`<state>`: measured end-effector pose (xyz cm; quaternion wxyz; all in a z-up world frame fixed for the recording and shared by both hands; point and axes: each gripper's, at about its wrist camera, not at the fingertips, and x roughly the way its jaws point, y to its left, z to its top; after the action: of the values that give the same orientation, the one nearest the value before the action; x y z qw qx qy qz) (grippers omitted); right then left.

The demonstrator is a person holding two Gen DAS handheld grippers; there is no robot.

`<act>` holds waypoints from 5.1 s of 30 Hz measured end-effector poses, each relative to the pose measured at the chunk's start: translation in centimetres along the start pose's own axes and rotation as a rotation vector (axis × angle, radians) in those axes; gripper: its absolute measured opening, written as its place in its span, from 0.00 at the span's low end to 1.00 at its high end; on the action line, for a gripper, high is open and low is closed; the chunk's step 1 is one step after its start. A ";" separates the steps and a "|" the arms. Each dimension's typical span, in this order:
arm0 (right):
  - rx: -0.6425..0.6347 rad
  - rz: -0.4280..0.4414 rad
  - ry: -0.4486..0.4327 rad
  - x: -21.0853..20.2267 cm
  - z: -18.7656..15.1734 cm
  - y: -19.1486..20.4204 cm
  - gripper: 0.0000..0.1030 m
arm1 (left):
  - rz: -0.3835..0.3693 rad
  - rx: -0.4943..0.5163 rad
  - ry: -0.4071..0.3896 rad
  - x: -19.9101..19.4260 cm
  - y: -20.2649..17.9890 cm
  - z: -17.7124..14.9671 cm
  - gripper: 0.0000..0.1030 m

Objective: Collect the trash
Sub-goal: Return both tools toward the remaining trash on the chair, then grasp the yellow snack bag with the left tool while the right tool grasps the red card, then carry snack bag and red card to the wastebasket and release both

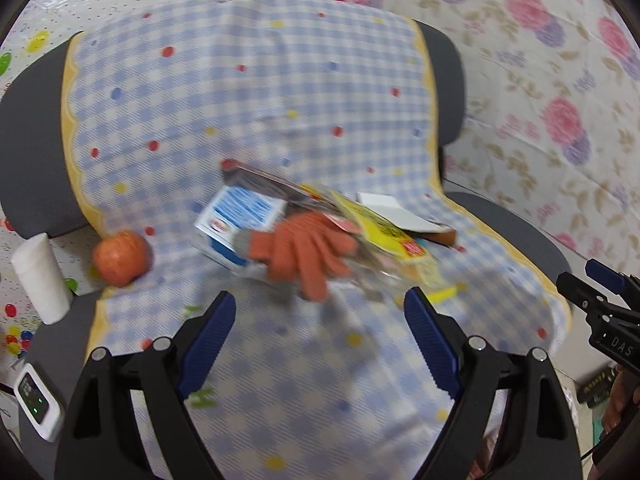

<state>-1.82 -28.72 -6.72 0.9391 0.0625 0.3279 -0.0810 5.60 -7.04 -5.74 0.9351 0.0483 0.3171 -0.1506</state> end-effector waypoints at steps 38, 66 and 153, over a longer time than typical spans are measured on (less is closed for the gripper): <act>-0.324 0.040 0.138 14.4 4.3 8.3 0.11 | -0.014 -0.038 0.078 7.7 2.4 2.0 0.81; -0.069 0.117 0.007 4.8 1.1 0.0 0.01 | -0.180 -0.063 0.205 11.9 -5.9 2.3 0.50; 0.290 -0.197 0.211 -15.5 -19.3 -12.0 0.03 | -0.609 0.557 0.129 -5.9 -25.9 -13.5 0.40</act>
<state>-27.82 -35.48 -12.75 0.8684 0.1728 0.4138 -0.2116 -14.75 -27.61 -12.78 0.7773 0.2125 0.3218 -0.4971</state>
